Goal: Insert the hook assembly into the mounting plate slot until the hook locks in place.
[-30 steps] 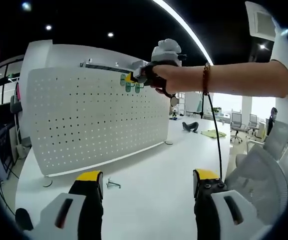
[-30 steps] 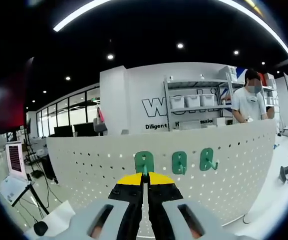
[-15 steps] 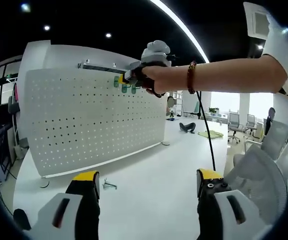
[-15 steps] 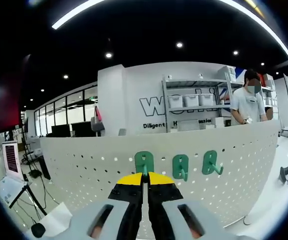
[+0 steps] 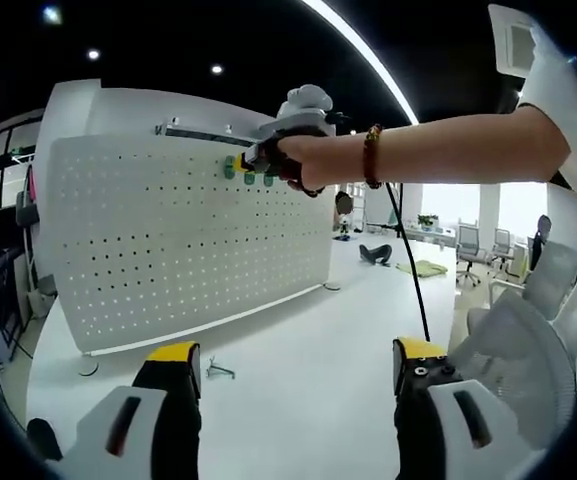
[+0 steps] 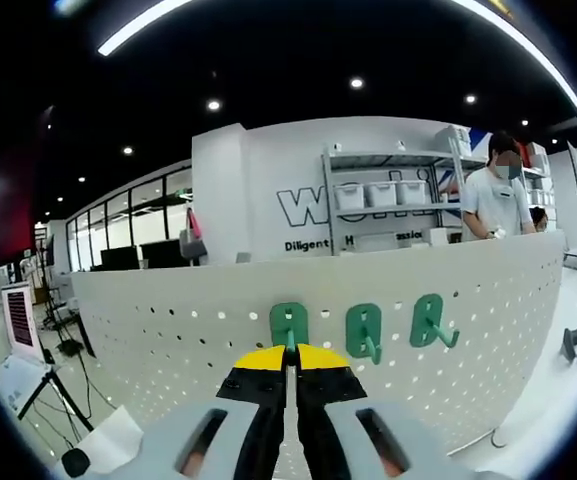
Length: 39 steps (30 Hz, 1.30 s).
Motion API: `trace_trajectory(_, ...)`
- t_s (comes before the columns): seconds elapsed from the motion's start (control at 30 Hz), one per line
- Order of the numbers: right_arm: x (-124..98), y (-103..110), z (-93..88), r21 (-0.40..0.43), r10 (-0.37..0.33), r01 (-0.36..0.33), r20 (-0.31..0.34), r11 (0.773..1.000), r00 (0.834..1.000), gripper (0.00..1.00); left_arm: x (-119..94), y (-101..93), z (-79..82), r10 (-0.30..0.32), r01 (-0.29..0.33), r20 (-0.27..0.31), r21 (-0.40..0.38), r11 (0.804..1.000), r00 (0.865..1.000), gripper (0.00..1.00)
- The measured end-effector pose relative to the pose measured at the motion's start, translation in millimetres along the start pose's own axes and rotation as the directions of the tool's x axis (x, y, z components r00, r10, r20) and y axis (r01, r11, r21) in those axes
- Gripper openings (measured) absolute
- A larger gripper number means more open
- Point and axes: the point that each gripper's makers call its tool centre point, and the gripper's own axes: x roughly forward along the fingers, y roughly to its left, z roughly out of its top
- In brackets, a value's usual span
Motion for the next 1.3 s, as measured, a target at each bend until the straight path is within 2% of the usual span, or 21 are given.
trace_trajectory(0.37,3.6,-2.7,-2.2,-0.004,-0.023,0.022,-0.006,1.0,1.0,0.01,-2.1,3.4,-1.9,0.008,-0.008,-0.005,-0.005,1.0,1.0,0.8)
trace_trajectory(0.57,4.7,-2.1,-2.7,0.023,-0.038,0.038,-0.01,0.999,0.999,0.01,-1.3,4.2,0.4,0.009,-0.009,0.0,-0.002,1.0,1.0,0.8)
trace_trajectory(0.67,4.2,-1.1,-3.7,-0.031,-0.057,0.056,-0.022,0.998,0.998,0.01,-1.5,3.9,-1.8,0.006,-0.006,-0.001,-0.01,1.0,1.0,0.8)
trace_trajectory(0.77,5.8,-1.7,-4.4,-0.002,-0.065,0.065,-0.025,0.998,0.998,0.01,-1.1,1.9,-5.4,0.001,-0.001,-0.014,-0.007,1.0,1.0,0.8)
trace_trajectory(0.83,7.4,-1.9,-4.3,-0.044,-0.078,0.077,-0.03,0.996,0.997,0.0,-1.1,0.9,-5.4,-0.001,0.001,-0.013,-0.009,1.0,1.0,0.8)
trace_trajectory(0.87,7.7,-1.0,-4.9,-0.095,-0.084,0.08,-0.037,0.992,0.996,0.0,-1.2,0.8,-5.3,-0.002,0.002,-0.012,-0.011,1.0,1.0,0.79)
trace_trajectory(0.93,7.3,1.2,-5.9,-0.113,-0.084,0.079,-0.04,0.99,0.996,0.0,-1.1,1.0,-5.8,-0.003,0.002,-0.012,-0.015,1.0,1.0,0.79)
trace_trajectory(1.1,8.1,-0.1,-5.9,-0.102,-0.081,0.076,-0.046,0.992,0.996,0.0,-0.4,1.5,-5.2,-0.003,0.003,-0.011,-0.015,1.0,1.0,0.79)
trace_trajectory(1.2,7.3,0.3,-7.3,-0.068,-0.071,0.068,-0.047,0.995,0.996,0.01,0.3,0.9,-4.5,-0.004,0.004,-0.01,-0.014,1.0,1.0,0.79)
trace_trajectory(1.3,6.4,1.3,-7.1,-0.075,-0.063,0.059,-0.051,0.995,0.997,0.01,0.7,-0.4,-4.5,-0.009,0.009,-0.011,-0.013,1.0,1.0,0.79)
